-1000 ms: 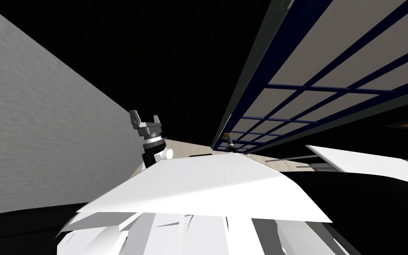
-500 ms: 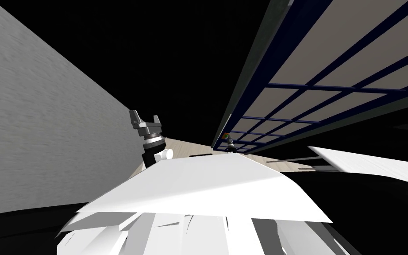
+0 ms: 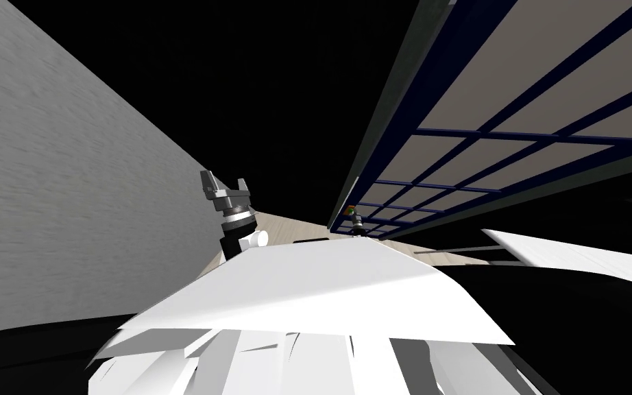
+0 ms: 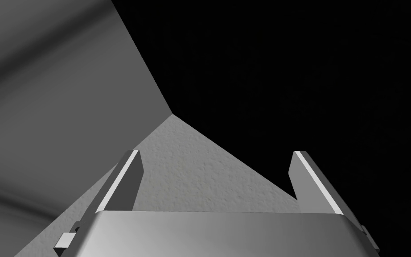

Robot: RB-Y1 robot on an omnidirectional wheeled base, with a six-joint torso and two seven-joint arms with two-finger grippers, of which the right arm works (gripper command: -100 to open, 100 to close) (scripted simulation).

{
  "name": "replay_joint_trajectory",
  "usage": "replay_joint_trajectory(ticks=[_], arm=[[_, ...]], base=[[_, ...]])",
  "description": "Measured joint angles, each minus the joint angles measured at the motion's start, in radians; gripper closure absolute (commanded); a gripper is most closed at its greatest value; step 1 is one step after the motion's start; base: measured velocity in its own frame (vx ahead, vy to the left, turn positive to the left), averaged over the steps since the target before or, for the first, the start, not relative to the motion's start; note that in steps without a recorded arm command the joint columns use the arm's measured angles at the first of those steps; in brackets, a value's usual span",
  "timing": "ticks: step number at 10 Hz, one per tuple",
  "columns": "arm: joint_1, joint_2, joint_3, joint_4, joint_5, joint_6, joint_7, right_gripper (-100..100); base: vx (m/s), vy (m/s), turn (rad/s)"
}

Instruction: Pull the door open

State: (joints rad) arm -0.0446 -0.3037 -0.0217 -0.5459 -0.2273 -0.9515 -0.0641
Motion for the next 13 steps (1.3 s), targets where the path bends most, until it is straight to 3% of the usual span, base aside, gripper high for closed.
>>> replay_joint_trajectory(ticks=[6, 7, 8, 10, 11, 13], arm=[[0.019, 0.006, 0.008, -0.037, -0.032, 0.026, -0.141, 100], [0.006, 0.005, 0.011, -0.011, -0.037, 0.018, -0.17, 100], [0.009, 0.006, 0.012, -0.014, -0.04, 0.016, -0.191, 100], [0.031, 0.007, 0.014, -0.053, -0.05, 0.036, -0.23, 100], [0.029, 0.007, 0.015, -0.054, -0.056, 0.041, -0.252, -100], [0.027, 0.007, 0.016, -0.049, -0.073, 0.044, -0.293, -100]], base=[[-0.031, -0.014, 0.043], [-0.025, -0.011, 0.033], [-0.021, -0.011, 0.052], [-0.025, -0.009, 0.036], [-0.038, -0.023, 0.026], [-0.037, -0.012, 0.004]])
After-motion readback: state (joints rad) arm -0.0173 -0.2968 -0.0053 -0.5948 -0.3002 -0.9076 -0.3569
